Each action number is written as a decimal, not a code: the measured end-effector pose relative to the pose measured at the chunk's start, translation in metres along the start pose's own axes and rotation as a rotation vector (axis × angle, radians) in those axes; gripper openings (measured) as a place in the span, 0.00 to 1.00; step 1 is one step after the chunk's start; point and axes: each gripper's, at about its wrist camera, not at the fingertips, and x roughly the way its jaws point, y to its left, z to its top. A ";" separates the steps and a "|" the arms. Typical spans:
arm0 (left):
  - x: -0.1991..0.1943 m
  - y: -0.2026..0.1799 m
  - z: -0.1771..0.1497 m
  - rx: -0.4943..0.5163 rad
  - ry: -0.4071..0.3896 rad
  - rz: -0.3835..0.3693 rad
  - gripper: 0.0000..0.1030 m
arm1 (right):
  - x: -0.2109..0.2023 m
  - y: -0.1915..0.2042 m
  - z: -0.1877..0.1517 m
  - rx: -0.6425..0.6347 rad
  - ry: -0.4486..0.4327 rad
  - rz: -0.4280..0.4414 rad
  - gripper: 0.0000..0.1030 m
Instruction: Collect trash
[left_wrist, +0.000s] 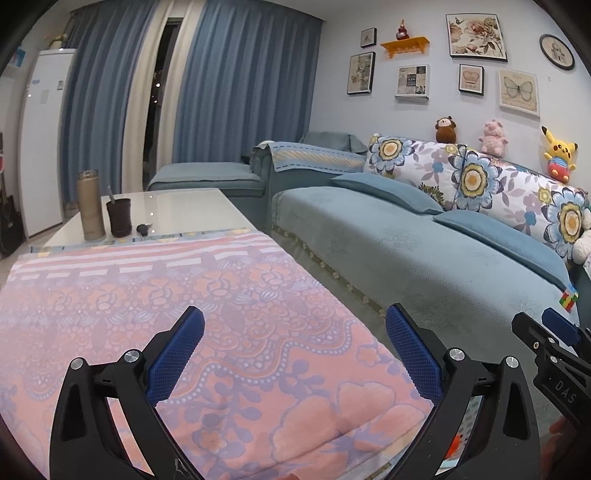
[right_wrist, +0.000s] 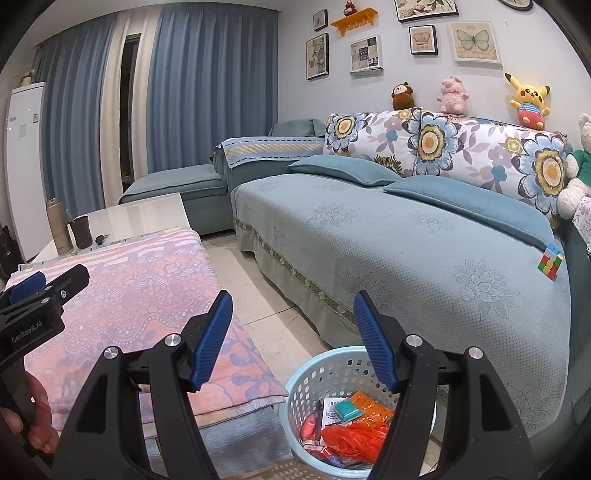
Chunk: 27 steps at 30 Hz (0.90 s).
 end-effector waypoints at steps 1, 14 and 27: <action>0.000 0.000 0.000 0.002 -0.001 0.001 0.92 | 0.000 0.000 0.000 0.000 0.002 -0.001 0.62; 0.000 -0.004 -0.003 0.027 -0.003 -0.003 0.92 | 0.004 -0.005 -0.001 0.025 0.017 0.000 0.63; 0.001 -0.004 -0.003 0.033 0.001 -0.005 0.92 | 0.006 -0.007 -0.003 0.029 0.021 -0.002 0.65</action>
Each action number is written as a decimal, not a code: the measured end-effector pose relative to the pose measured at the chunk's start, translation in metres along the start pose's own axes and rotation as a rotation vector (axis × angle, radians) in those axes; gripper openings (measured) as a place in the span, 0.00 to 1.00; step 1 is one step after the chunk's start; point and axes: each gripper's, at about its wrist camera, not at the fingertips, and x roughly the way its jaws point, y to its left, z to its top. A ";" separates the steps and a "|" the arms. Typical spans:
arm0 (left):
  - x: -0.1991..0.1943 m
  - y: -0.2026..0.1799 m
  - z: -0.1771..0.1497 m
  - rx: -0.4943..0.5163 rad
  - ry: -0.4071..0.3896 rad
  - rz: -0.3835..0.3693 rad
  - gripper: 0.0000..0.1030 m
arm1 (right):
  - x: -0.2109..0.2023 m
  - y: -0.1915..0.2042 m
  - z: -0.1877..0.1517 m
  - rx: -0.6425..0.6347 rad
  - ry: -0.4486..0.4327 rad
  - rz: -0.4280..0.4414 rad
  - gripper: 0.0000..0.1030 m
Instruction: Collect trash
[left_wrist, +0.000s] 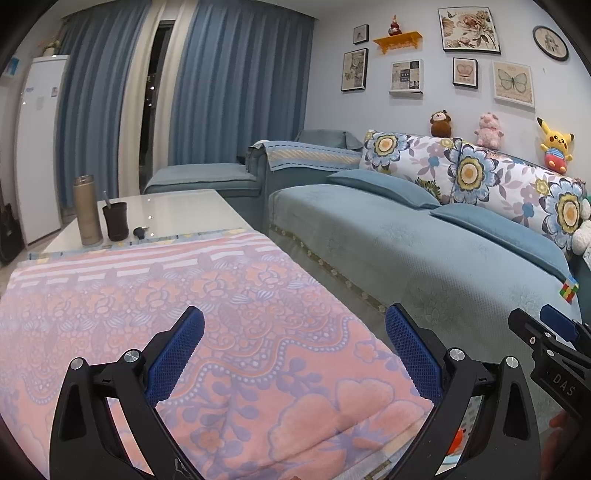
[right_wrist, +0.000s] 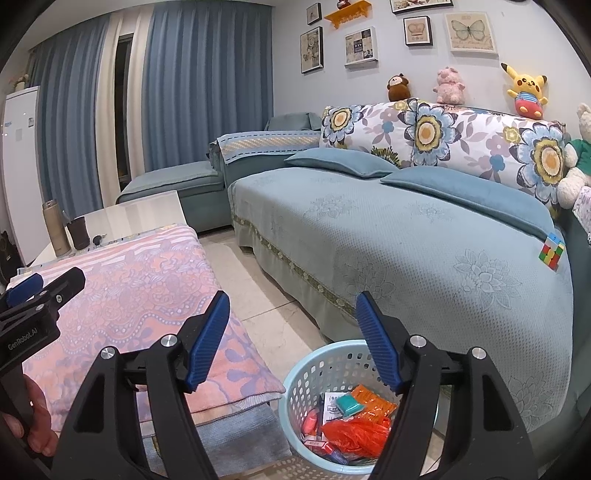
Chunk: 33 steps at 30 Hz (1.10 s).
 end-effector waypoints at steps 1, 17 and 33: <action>-0.001 -0.001 0.000 0.002 -0.001 0.000 0.92 | 0.000 0.000 0.000 0.001 0.000 0.000 0.65; 0.003 -0.001 -0.003 0.009 0.020 -0.008 0.92 | 0.000 0.000 -0.002 0.007 0.009 0.000 0.65; 0.004 -0.003 -0.004 0.029 0.017 -0.010 0.92 | 0.002 0.000 -0.004 0.010 0.014 0.002 0.66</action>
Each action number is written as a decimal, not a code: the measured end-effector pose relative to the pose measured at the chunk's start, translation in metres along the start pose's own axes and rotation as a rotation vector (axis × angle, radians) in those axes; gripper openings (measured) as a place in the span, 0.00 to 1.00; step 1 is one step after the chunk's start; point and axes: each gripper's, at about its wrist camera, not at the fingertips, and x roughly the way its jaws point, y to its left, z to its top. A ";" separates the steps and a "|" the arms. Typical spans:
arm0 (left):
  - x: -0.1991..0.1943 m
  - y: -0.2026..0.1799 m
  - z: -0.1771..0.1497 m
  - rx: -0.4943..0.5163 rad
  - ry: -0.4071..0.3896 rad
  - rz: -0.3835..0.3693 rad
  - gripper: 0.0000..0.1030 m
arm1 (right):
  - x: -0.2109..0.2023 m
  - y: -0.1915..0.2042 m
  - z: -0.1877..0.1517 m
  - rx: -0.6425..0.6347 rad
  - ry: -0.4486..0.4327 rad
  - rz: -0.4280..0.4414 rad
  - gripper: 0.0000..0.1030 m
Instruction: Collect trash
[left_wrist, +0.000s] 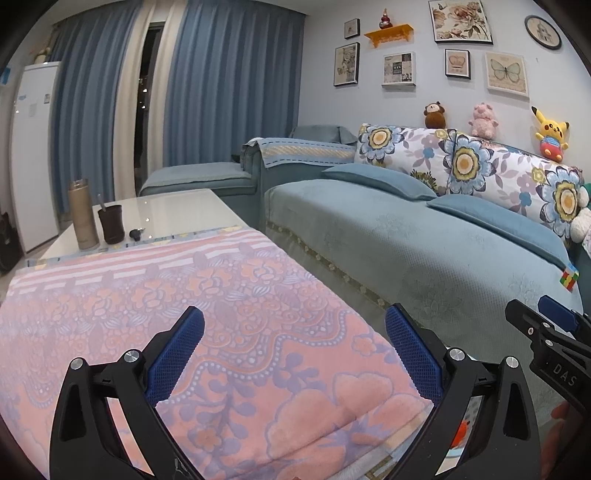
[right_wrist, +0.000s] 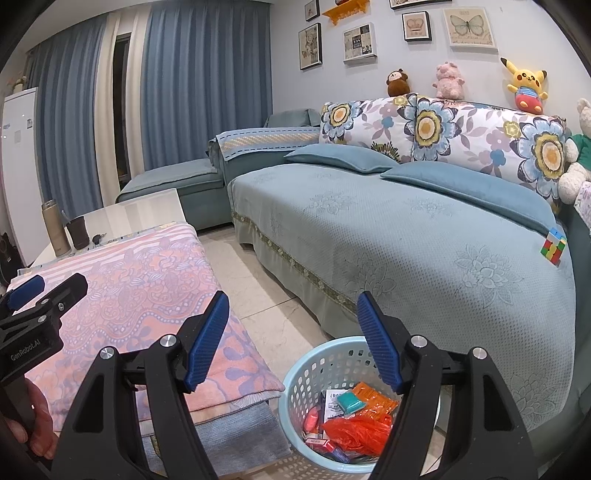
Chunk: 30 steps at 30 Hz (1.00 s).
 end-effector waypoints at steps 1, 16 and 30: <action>0.000 -0.001 0.000 0.000 -0.001 0.002 0.92 | 0.000 0.000 0.001 0.000 -0.001 -0.001 0.66; -0.002 -0.002 0.000 -0.009 -0.002 0.006 0.92 | 0.002 0.001 0.001 -0.001 0.001 0.000 0.66; -0.007 -0.008 0.000 0.005 -0.012 0.017 0.92 | 0.002 0.002 0.001 -0.007 -0.003 -0.001 0.66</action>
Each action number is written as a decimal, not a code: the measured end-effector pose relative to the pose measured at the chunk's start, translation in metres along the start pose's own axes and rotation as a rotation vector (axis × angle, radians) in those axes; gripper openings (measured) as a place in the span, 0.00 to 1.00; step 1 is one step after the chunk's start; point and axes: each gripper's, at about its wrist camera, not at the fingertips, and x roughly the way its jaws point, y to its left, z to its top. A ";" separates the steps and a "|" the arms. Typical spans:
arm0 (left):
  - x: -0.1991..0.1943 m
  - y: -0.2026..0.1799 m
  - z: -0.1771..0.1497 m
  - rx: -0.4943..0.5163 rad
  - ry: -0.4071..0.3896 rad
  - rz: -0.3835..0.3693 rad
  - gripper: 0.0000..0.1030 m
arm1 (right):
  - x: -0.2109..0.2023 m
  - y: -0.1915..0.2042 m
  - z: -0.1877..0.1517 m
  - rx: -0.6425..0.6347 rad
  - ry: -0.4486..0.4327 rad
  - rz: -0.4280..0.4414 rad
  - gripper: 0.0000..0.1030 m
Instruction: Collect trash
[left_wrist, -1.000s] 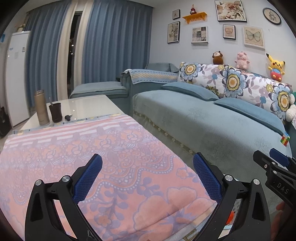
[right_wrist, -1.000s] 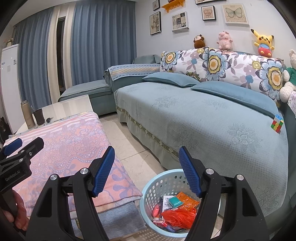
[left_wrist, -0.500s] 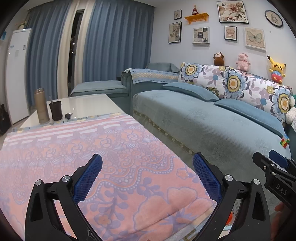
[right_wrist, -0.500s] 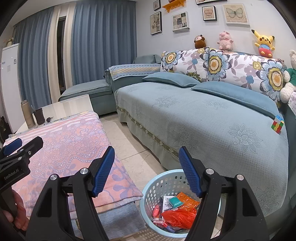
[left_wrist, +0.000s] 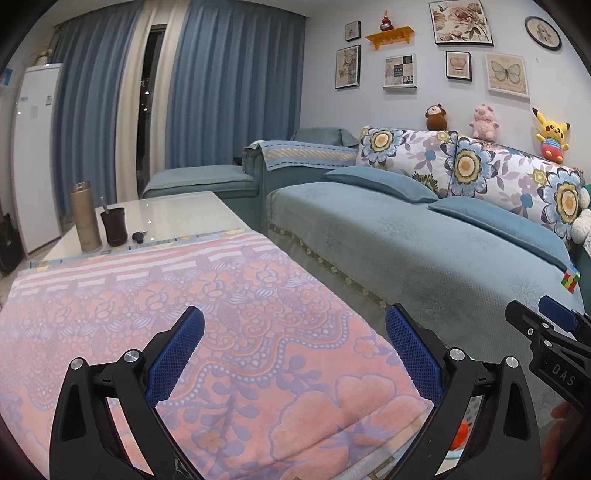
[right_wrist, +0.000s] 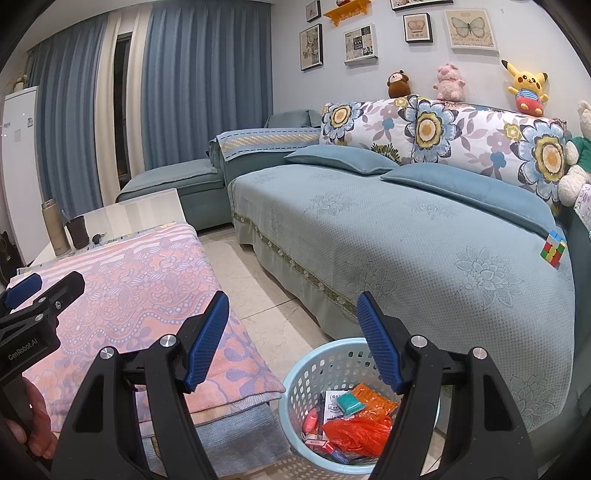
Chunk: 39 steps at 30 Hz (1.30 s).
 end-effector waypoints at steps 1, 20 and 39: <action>0.000 0.000 0.000 0.000 0.000 0.001 0.92 | 0.000 0.000 0.000 0.000 -0.001 0.000 0.66; -0.007 -0.004 0.006 0.036 -0.016 0.049 0.93 | -0.007 0.003 0.003 -0.007 -0.016 -0.005 0.66; -0.011 -0.008 0.008 0.043 0.002 0.026 0.93 | -0.010 0.006 0.006 -0.014 -0.023 -0.007 0.66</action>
